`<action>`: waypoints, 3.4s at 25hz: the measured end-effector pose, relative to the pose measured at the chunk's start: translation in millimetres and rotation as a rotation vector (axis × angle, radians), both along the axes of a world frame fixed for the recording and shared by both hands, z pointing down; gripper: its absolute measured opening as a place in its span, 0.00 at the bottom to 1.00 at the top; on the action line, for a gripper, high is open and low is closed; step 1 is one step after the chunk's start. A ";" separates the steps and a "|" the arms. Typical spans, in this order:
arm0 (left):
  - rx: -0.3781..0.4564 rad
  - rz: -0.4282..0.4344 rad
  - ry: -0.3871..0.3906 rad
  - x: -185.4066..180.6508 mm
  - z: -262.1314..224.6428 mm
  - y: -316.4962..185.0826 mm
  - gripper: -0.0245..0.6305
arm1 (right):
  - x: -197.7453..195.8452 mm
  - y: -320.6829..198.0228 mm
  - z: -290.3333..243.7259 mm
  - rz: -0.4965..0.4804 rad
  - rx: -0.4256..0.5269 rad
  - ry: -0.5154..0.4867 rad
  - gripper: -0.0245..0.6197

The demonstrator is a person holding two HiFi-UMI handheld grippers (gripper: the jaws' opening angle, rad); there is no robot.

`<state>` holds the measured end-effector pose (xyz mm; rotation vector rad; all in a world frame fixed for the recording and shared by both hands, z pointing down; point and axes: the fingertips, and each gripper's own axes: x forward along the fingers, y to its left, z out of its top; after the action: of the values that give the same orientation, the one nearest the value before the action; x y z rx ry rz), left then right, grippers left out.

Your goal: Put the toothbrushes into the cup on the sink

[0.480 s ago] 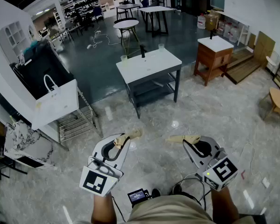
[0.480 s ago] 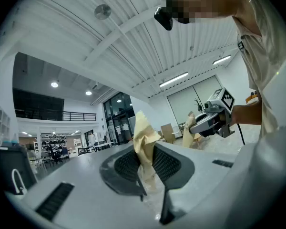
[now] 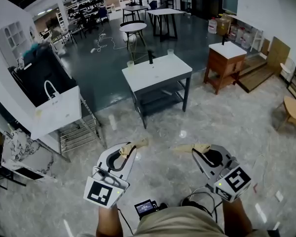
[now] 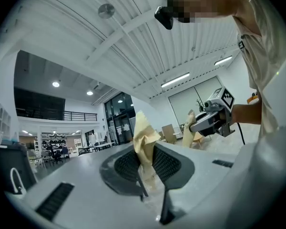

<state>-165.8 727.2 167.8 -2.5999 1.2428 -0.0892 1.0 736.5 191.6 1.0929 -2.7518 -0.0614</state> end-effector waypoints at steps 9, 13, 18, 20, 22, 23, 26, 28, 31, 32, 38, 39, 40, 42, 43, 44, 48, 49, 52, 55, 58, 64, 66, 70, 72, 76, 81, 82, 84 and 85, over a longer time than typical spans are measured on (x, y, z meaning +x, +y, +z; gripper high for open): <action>-0.032 0.033 -0.014 36.1 12.3 -42.5 0.13 | 41.3 -36.4 2.5 0.045 -0.022 -0.024 0.08; -0.027 0.018 -0.018 63.9 15.1 -61.5 0.13 | 73.9 -56.5 6.6 0.039 -0.018 -0.032 0.08; -0.027 -0.025 -0.045 135.5 19.3 -88.5 0.13 | 156.8 -89.5 5.9 0.020 0.001 -0.053 0.08; -0.031 -0.051 -0.064 175.7 24.3 -104.3 0.13 | 206.0 -105.3 6.8 0.013 0.006 -0.058 0.08; -0.043 -0.076 -0.079 223.3 32.3 -118.9 0.13 | 264.1 -119.3 8.0 0.010 0.012 -0.057 0.08; -0.049 -0.087 -0.089 248.3 36.1 -125.9 0.13 | 293.8 -125.4 8.3 0.010 0.018 -0.057 0.08; -0.044 -0.106 -0.107 325.5 36.8 -148.6 0.13 | 375.3 -145.6 9.6 0.010 0.018 -0.059 0.08; -0.038 -0.111 -0.102 374.7 28.1 -158.4 0.13 | 419.0 -158.0 10.0 -0.006 0.002 -0.066 0.08; -0.044 -0.127 -0.110 431.9 17.1 -166.7 0.13 | 467.7 -173.0 2.6 -0.047 -0.004 -0.071 0.08; -0.050 -0.132 -0.117 446.2 14.7 -169.6 0.13 | 480.3 -177.6 -0.7 -0.057 -0.001 -0.075 0.08; -0.032 -0.141 -0.145 501.5 -4.1 -190.3 0.13 | 529.4 -206.2 -8.5 -0.076 0.009 -0.114 0.08; -0.025 -0.141 -0.143 505.8 -5.6 -193.1 0.13 | 532.5 -210.2 -6.8 -0.076 0.008 -0.118 0.08; -0.023 -0.142 -0.139 509.5 -5.9 -196.2 0.13 | 534.8 -214.5 -5.0 -0.076 0.005 -0.121 0.08; -0.025 -0.144 -0.133 515.0 -4.8 -206.4 0.13 | 538.0 -226.6 -2.8 -0.079 0.000 -0.122 0.08; -0.028 -0.145 -0.132 516.4 -4.0 -213.9 0.13 | 538.9 -234.5 -2.4 -0.081 -0.003 -0.121 0.08; -0.030 -0.145 -0.132 517.0 -3.3 -222.6 0.13 | 539.3 -243.4 -2.2 -0.082 -0.004 -0.120 0.08; -0.032 -0.143 -0.125 510.6 4.0 -261.5 0.13 | 535.1 -285.3 3.9 -0.078 -0.006 -0.112 0.08; -0.032 -0.143 -0.122 506.1 6.1 -271.9 0.13 | 531.7 -296.6 6.5 -0.075 -0.010 -0.112 0.08; -0.032 -0.145 -0.109 487.9 9.4 -306.6 0.13 | 517.1 -334.0 12.1 -0.069 -0.019 -0.103 0.08; -0.037 -0.149 -0.098 464.8 14.2 -346.4 0.13 | 496.4 -376.5 14.9 -0.065 -0.027 -0.095 0.08; -0.039 -0.155 -0.091 439.9 15.8 -388.3 0.13 | 474.2 -419.6 13.6 -0.061 -0.029 -0.093 0.08; -0.025 -0.147 -0.064 390.5 14.2 -469.0 0.13 | 428.8 -499.7 9.5 -0.037 -0.029 -0.080 0.08; -0.020 -0.144 -0.048 373.0 12.4 -487.7 0.13 | 413.9 -518.0 5.6 -0.029 -0.024 -0.070 0.08; -0.005 -0.140 -0.024 345.2 11.1 -514.7 0.13 | 387.5 -546.4 0.7 -0.027 -0.021 -0.039 0.08; -0.006 -0.143 -0.006 335.2 13.2 -525.6 0.13 | 375.6 -559.8 0.3 -0.036 -0.023 -0.024 0.08; -0.023 -0.169 0.018 310.9 20.2 -546.7 0.13 | 349.6 -590.7 0.7 -0.063 -0.030 -0.009 0.08; -0.050 -0.233 0.015 290.8 30.7 -582.6 0.13 | 331.5 -650.2 8.5 -0.110 -0.037 -0.017 0.08; -0.051 -0.247 0.010 288.5 31.9 -591.9 0.13 | 328.5 -663.8 10.3 -0.123 -0.039 -0.023 0.08; -0.055 -0.277 0.000 286.2 32.8 -611.7 0.13 | 323.6 -691.2 14.9 -0.152 -0.044 -0.034 0.08; -0.059 -0.292 -0.005 286.3 33.5 -622.9 0.13 | 322.2 -705.9 17.7 -0.168 -0.048 -0.040 0.08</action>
<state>120.5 104.3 201.3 -2.4444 1.6324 -0.1897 323.2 30.6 209.3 0.8590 -2.8588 0.0036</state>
